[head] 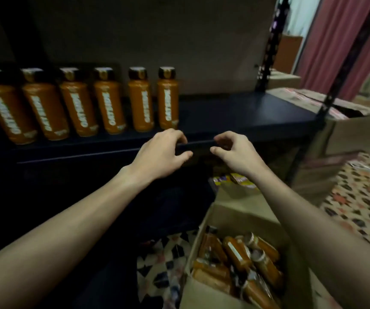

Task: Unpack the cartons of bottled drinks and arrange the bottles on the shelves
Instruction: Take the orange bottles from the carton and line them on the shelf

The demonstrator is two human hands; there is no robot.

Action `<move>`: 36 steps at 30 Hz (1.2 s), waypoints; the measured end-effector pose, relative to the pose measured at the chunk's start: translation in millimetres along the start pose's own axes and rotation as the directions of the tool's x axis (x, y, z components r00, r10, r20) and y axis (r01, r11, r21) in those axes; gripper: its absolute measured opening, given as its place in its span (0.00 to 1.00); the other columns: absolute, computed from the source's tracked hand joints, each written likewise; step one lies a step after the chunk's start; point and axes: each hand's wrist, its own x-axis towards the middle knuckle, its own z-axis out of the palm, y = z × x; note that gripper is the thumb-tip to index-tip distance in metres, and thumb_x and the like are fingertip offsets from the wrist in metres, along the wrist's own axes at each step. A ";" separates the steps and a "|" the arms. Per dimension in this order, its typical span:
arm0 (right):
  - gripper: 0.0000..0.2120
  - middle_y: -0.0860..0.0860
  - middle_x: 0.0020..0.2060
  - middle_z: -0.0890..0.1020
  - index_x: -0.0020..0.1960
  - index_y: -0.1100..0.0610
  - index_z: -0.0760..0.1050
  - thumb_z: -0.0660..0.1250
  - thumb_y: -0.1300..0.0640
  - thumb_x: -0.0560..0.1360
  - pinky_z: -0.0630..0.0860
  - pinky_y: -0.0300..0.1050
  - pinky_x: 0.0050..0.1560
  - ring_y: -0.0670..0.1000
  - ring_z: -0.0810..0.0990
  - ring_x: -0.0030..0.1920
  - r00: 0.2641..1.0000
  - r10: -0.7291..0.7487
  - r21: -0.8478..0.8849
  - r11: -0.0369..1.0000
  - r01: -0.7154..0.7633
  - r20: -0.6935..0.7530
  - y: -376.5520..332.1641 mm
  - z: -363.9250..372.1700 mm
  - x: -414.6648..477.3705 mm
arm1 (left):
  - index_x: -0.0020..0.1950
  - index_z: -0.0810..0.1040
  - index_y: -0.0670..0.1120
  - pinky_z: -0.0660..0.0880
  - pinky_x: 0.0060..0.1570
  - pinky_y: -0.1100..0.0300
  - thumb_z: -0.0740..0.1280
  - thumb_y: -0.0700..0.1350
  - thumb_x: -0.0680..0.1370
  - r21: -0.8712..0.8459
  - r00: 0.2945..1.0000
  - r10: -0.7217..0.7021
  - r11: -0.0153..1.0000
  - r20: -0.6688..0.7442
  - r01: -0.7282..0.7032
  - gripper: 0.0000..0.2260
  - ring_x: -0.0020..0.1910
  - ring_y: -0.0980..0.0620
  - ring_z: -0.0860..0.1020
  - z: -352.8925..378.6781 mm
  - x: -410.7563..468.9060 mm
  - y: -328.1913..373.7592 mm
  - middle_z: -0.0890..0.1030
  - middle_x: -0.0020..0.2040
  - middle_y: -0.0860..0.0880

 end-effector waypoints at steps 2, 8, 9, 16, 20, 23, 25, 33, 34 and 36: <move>0.18 0.48 0.59 0.82 0.65 0.53 0.79 0.73 0.50 0.77 0.72 0.40 0.57 0.46 0.78 0.59 0.998 0.060 -0.083 0.995 -0.057 0.034 22.3 -9.8 -21.6 | 0.60 0.78 0.51 0.77 0.55 0.49 0.70 0.57 0.76 -0.008 0.990 -0.004 1.000 0.139 0.005 0.17 0.56 0.52 0.77 26.4 -1.0 8.5 0.79 0.57 0.53; 0.19 0.51 0.62 0.80 0.68 0.54 0.76 0.70 0.49 0.79 0.72 0.42 0.57 0.52 0.78 0.63 0.958 0.252 -0.282 0.937 -0.206 0.138 91.5 -32.0 -68.0 | 0.61 0.78 0.52 0.79 0.53 0.50 0.70 0.58 0.76 -0.033 0.864 0.106 0.994 0.493 -0.104 0.17 0.54 0.53 0.79 101.2 9.1 48.3 0.81 0.54 0.54; 0.20 0.52 0.63 0.79 0.68 0.54 0.76 0.71 0.49 0.78 0.73 0.43 0.58 0.52 0.77 0.64 0.946 0.282 -0.316 0.923 -0.221 0.161 102.0 -32.8 -72.1 | 0.60 0.78 0.52 0.79 0.52 0.51 0.70 0.58 0.76 -0.029 0.841 0.129 0.991 0.525 -0.133 0.16 0.53 0.53 0.79 112.9 11.0 53.8 0.80 0.52 0.54; 0.20 0.49 0.60 0.79 0.68 0.51 0.74 0.71 0.49 0.77 0.75 0.47 0.57 0.52 0.78 0.59 0.767 0.527 -0.472 0.815 -0.336 0.364 174.5 -22.1 -87.7 | 0.63 0.76 0.49 0.78 0.52 0.52 0.69 0.56 0.77 -0.030 0.671 0.226 0.956 0.706 -0.291 0.18 0.54 0.51 0.78 200.6 11.9 73.2 0.80 0.56 0.50; 0.19 0.50 0.59 0.80 0.67 0.53 0.74 0.71 0.51 0.78 0.77 0.48 0.57 0.53 0.79 0.58 0.621 0.625 -0.571 0.754 -0.324 0.472 205.7 -1.0 -88.2 | 0.69 0.72 0.49 0.75 0.58 0.54 0.68 0.55 0.78 -0.016 0.580 0.225 0.939 0.783 -0.342 0.22 0.61 0.50 0.76 245.2 8.5 70.8 0.77 0.63 0.49; 0.19 0.53 0.59 0.79 0.66 0.55 0.72 0.70 0.52 0.78 0.76 0.49 0.60 0.53 0.78 0.57 0.524 0.690 -0.648 0.699 -0.302 0.499 233.3 12.0 -90.3 | 0.72 0.69 0.49 0.74 0.61 0.55 0.67 0.55 0.79 -0.038 0.507 0.241 0.925 0.828 -0.377 0.24 0.64 0.50 0.74 273.5 3.5 69.1 0.75 0.66 0.49; 0.16 0.54 0.58 0.79 0.64 0.56 0.73 0.70 0.53 0.78 0.77 0.48 0.60 0.53 0.79 0.55 0.459 0.730 -0.688 0.662 -0.295 0.506 249.7 19.6 -93.1 | 0.71 0.70 0.48 0.75 0.60 0.54 0.67 0.54 0.79 -0.044 0.454 0.245 0.911 0.857 -0.409 0.22 0.62 0.50 0.75 289.5 -0.6 68.4 0.75 0.65 0.49; 0.38 0.53 0.52 0.78 0.79 0.54 0.51 0.71 0.58 0.77 0.79 0.47 0.52 0.52 0.79 0.51 0.437 0.752 -0.668 0.649 -0.364 0.493 291.0 49.4 -116.4 | 0.70 0.71 0.48 0.75 0.57 0.55 0.66 0.53 0.79 -0.065 0.389 0.263 0.889 0.883 -0.454 0.21 0.60 0.49 0.76 336.8 10.6 71.6 0.76 0.63 0.49; 0.40 0.53 0.52 0.78 0.80 0.54 0.49 0.71 0.59 0.77 0.79 0.47 0.51 0.52 0.80 0.51 0.460 0.748 -0.657 0.653 -0.377 0.479 294.1 52.2 -119.2 | 0.70 0.71 0.48 0.75 0.57 0.55 0.66 0.53 0.79 -0.072 0.388 0.271 0.887 0.881 -0.456 0.21 0.60 0.49 0.76 340.5 13.2 73.3 0.76 0.63 0.49; 0.41 0.56 0.56 0.79 0.80 0.54 0.47 0.70 0.59 0.78 0.80 0.50 0.54 0.55 0.80 0.54 0.518 0.734 -0.650 0.658 -0.381 0.439 302.1 58.5 -127.1 | 0.70 0.71 0.48 0.76 0.55 0.55 0.67 0.53 0.79 -0.083 0.384 0.284 0.883 0.879 -0.462 0.21 0.58 0.50 0.76 347.8 17.2 76.6 0.76 0.62 0.49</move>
